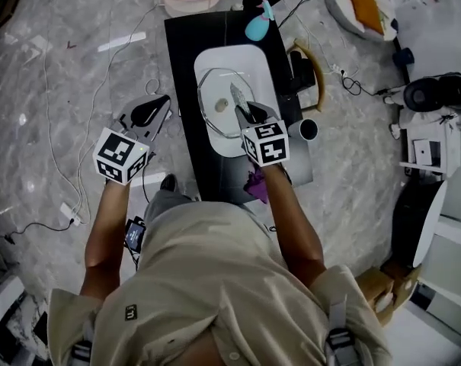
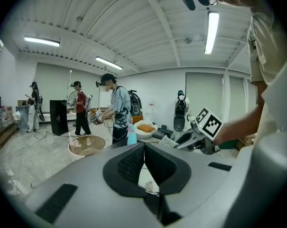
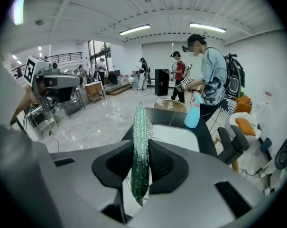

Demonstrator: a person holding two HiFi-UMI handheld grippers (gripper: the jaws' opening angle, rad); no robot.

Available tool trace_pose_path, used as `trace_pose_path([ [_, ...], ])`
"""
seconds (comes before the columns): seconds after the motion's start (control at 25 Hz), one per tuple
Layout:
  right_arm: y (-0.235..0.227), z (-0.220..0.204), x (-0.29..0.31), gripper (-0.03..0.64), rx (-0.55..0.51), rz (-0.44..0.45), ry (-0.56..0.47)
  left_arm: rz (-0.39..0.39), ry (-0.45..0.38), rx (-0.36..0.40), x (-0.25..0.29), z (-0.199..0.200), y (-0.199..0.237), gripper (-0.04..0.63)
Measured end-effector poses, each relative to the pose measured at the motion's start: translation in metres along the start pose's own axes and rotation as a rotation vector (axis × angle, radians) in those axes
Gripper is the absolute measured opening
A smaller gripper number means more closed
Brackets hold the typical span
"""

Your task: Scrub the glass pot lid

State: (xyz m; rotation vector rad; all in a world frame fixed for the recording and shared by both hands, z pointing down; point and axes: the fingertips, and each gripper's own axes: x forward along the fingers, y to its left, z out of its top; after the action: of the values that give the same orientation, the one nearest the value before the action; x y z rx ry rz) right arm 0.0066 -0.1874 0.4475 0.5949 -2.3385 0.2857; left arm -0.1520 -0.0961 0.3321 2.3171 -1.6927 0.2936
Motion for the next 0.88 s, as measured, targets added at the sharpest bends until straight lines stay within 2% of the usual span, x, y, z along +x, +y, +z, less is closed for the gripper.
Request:
trace_pose_path([
  [0.44,0.007,-0.066,0.094,0.078,-0.005,0.22,0.11,0.115,0.122,-0.11,0.043,-0.056,-0.019,0.015],
  [0.68,0.031,-0.087,0.127,0.078,-0.022,0.306,0.128,0.164,0.163,-0.153,0.048,-0.082,-0.015,0.015],
  [0.88,0.045,-0.097,0.14,0.078,-0.02,0.342,0.133,0.186,0.186,-0.173,0.048,-0.096,-0.013,0.015],
])
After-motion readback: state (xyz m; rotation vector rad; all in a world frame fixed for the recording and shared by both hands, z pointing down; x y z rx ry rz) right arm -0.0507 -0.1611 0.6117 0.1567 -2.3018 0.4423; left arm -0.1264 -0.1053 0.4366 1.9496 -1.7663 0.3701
